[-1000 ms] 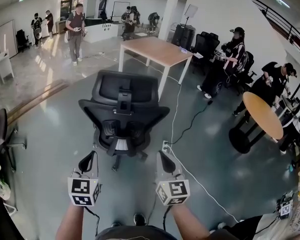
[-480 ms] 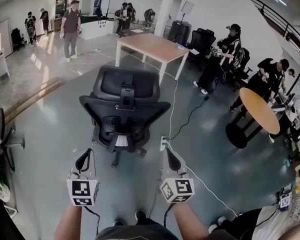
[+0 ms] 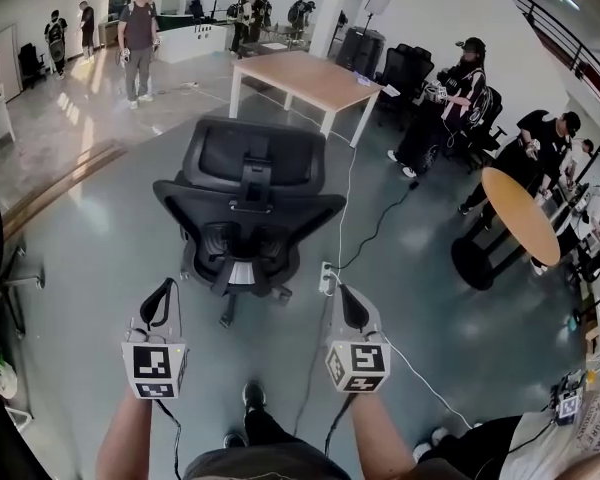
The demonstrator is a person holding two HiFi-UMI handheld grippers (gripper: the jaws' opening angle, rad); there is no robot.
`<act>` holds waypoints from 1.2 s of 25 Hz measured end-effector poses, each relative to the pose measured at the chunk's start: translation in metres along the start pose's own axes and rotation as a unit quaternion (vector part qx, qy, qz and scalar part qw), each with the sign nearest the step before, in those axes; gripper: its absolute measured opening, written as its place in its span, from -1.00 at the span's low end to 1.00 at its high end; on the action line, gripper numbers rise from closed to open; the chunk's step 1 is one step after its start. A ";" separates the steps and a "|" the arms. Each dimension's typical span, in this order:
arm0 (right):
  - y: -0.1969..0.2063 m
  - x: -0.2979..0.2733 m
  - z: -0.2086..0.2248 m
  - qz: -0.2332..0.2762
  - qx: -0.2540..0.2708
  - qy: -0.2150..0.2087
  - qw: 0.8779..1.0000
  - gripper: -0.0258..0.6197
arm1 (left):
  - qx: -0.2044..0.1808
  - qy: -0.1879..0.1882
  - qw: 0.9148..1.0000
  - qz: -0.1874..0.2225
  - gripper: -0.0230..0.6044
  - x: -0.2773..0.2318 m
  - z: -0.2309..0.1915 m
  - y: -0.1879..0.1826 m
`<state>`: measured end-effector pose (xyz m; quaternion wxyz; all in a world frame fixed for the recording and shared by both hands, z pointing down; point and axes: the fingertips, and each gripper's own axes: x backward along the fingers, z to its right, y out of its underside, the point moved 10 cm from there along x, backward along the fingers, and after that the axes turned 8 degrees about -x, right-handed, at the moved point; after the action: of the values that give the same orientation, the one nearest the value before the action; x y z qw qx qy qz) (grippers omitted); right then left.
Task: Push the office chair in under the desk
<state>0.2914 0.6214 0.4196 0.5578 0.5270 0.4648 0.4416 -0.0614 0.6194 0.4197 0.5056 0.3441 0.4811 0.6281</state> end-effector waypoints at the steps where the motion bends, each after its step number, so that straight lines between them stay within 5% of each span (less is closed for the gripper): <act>1: -0.003 -0.009 0.001 0.000 0.011 0.000 1.000 -0.94 | -0.008 -0.004 1.000 0.000 -0.87 -0.007 -0.002 -0.003; 7: -0.021 -0.069 0.012 0.003 0.072 -0.008 0.997 -0.94 | -0.049 -0.018 0.999 -0.011 -0.79 -0.058 -0.014 -0.017; 12: -0.026 -0.115 0.019 -0.014 0.107 -0.043 0.993 -0.73 | -0.083 -0.034 0.995 -0.033 -0.69 -0.105 -0.022 -0.018; 21: -0.019 -0.180 0.044 -0.060 0.190 -0.068 0.978 -0.42 | -0.244 -0.097 0.963 -0.057 -0.14 -0.167 -0.030 -0.012; 30: -0.017 -0.216 0.045 -0.095 0.323 -0.071 0.939 -0.12 | -0.303 -0.051 0.946 -0.103 0.32 -0.200 -0.039 0.004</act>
<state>0.2969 0.4002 0.4150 0.4289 0.6620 0.5895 0.1738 -0.0481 0.4157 0.4223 0.6716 0.1543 0.2743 0.6708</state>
